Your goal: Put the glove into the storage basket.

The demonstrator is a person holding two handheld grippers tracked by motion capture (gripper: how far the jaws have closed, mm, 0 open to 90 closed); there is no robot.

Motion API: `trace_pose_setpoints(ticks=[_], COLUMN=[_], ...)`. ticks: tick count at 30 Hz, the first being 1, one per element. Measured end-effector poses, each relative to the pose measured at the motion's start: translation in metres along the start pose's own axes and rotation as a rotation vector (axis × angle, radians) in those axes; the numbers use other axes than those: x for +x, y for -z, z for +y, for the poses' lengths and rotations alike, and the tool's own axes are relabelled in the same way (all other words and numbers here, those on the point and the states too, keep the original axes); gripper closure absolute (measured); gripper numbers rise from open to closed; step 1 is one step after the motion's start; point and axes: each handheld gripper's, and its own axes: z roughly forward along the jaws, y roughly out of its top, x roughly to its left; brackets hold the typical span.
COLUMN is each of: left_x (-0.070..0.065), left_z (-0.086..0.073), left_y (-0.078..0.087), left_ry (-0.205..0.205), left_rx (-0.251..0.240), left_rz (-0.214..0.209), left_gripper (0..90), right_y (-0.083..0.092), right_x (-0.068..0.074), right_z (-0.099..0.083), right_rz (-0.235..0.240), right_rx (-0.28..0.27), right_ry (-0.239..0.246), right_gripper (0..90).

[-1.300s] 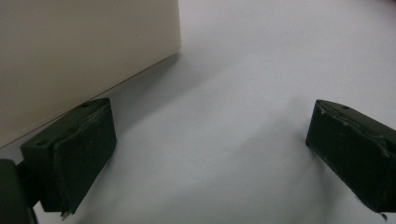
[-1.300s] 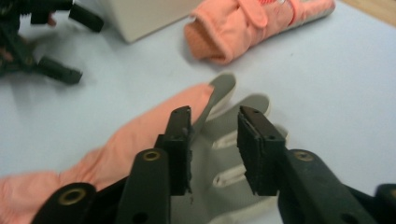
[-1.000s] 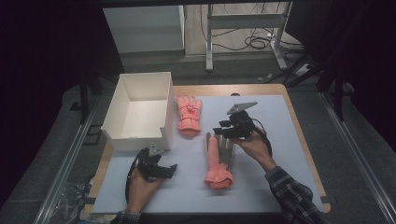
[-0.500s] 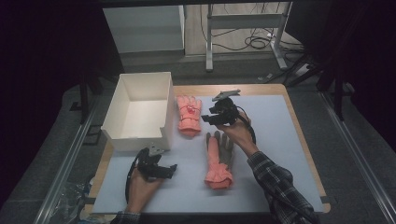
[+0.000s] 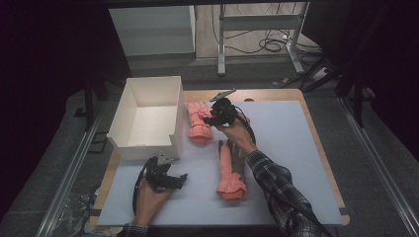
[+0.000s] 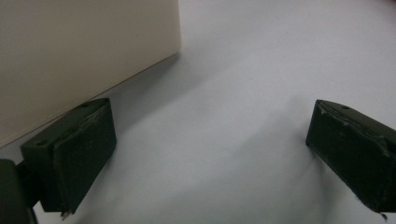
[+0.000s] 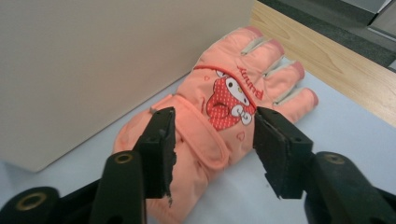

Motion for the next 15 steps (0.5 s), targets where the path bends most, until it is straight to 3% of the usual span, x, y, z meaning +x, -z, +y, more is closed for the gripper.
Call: trace_pose_setpoints(ticks=[6, 15], left_x=[0.000, 0.000], left_z=[0.000, 0.000], left_y=[0.000, 0.000], left_ry=[0.000, 0.000], left_rx=[0.000, -0.001], left_rz=[0.000, -0.001], left_gripper=[1.6, 1.6], right_y=[-0.018, -0.051], right_x=[-0.003, -0.007], right_z=[0.005, 0.014], right_rz=[-0.006, -0.051], right_rx=[0.013, 0.030], right_ry=[-0.018, -0.062], right_gripper=[52.6, 36.4])
